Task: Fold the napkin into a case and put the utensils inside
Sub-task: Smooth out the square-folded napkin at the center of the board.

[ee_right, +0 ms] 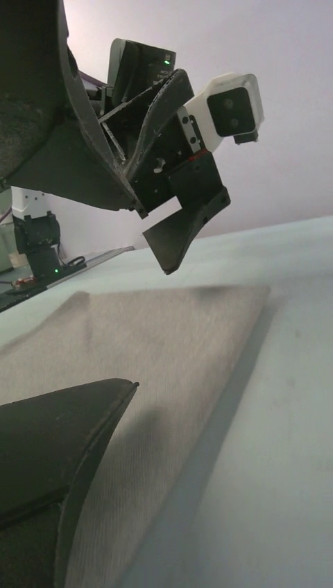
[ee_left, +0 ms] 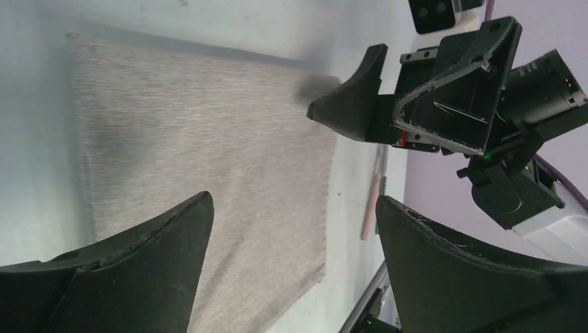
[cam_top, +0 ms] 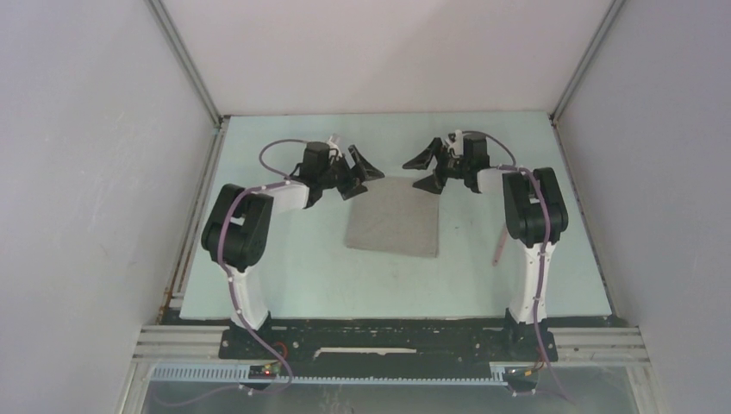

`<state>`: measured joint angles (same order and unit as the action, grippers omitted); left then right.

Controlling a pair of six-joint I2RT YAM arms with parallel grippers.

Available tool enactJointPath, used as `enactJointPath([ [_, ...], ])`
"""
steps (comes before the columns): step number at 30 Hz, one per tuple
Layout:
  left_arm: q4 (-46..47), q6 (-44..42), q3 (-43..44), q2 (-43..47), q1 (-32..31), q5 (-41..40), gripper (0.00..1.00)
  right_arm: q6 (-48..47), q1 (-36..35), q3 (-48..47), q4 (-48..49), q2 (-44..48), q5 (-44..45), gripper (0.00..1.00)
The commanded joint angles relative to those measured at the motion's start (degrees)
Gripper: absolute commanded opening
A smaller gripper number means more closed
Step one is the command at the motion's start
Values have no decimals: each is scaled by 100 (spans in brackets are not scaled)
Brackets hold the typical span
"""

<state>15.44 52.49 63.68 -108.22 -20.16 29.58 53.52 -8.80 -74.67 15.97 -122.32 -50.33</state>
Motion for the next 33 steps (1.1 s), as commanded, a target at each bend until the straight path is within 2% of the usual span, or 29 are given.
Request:
enactJointPath([
  [1, 80, 74, 248, -307, 30, -134, 94, 55, 291, 141, 393, -318, -104, 100],
  [6, 583, 399, -269, -618, 15, -188, 94, -79, 521, 151, 317, -588, -180, 100],
  [11, 644, 283, -935, -396, 60, -377, 95, -290, 826, 152, 60, -677, -53, 100],
  [15, 511, 101, -1211, 43, 65, -369, 95, -208, 1097, -57, -12, -622, -160, 99],
  [21, -379, -550, -1400, 1231, 59, -11, 98, -966, 1070, -297, -1416, 324, 113, 100],
  [26, -442, -618, -1920, 1771, -93, 308, 96, -1948, 506, -246, -3256, 1307, 946, 100],
  [28, -343, -613, -2065, 1729, -204, 376, 93, -1948, 261, 78, -3273, 1611, 970, 100],
  [33, 160, -391, -2433, 1550, -295, 433, 93, -1479, -332, 1028, -2497, 2022, 469, 100],
])
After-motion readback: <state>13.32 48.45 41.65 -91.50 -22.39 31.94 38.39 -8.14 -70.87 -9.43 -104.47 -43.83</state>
